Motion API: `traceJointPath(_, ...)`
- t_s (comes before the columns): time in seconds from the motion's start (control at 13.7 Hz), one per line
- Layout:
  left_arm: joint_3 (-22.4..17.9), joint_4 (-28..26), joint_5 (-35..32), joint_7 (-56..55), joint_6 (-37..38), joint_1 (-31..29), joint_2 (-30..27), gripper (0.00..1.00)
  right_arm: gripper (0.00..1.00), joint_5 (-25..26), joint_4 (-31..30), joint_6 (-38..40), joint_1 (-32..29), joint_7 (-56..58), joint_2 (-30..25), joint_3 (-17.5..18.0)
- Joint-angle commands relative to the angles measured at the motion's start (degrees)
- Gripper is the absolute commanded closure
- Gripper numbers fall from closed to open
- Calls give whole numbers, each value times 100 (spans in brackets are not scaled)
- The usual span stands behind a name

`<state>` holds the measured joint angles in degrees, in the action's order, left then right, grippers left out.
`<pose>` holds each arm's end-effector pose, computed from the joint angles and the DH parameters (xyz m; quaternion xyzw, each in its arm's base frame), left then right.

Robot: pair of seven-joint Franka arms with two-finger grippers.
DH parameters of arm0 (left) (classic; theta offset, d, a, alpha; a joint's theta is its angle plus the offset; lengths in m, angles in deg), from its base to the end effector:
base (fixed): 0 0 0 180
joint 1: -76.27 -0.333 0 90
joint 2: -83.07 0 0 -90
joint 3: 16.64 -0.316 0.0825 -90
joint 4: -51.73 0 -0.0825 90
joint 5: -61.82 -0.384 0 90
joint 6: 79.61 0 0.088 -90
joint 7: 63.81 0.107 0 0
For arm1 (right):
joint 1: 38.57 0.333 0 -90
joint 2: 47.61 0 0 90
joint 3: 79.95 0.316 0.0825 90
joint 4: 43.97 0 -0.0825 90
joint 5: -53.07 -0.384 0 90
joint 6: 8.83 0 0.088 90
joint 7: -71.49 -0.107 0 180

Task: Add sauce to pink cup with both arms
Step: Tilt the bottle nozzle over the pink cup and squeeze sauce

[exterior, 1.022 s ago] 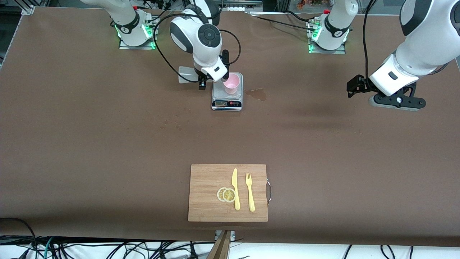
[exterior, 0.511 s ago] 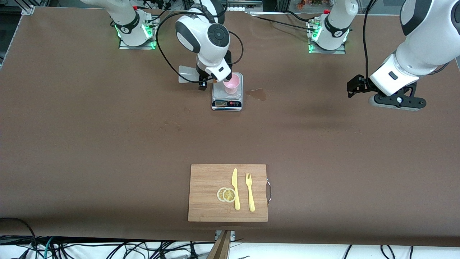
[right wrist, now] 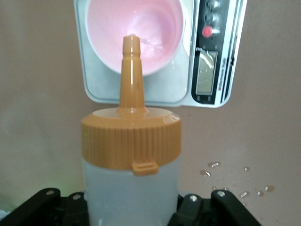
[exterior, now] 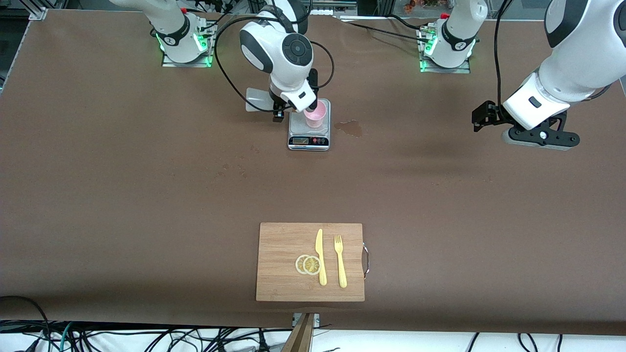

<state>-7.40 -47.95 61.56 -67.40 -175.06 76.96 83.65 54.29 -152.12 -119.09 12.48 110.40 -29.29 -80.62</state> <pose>0.5487 -0.0953 0.5470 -0.9976 0.0556 0.0414 0.0064 0.3772 0.4538 0.3179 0.7007 0.6993 -0.1391 0.0253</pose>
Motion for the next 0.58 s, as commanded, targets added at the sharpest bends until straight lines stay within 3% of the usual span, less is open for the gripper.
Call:
traceJointPath(0.0,-1,186,88,78,150,10,75,0,95,-262,136,163,-59,47,-136,32)
traceJointPath(0.51,-1,222,88,87,150,1,92,0,94,-876,145,154,-209,556,-373,23)
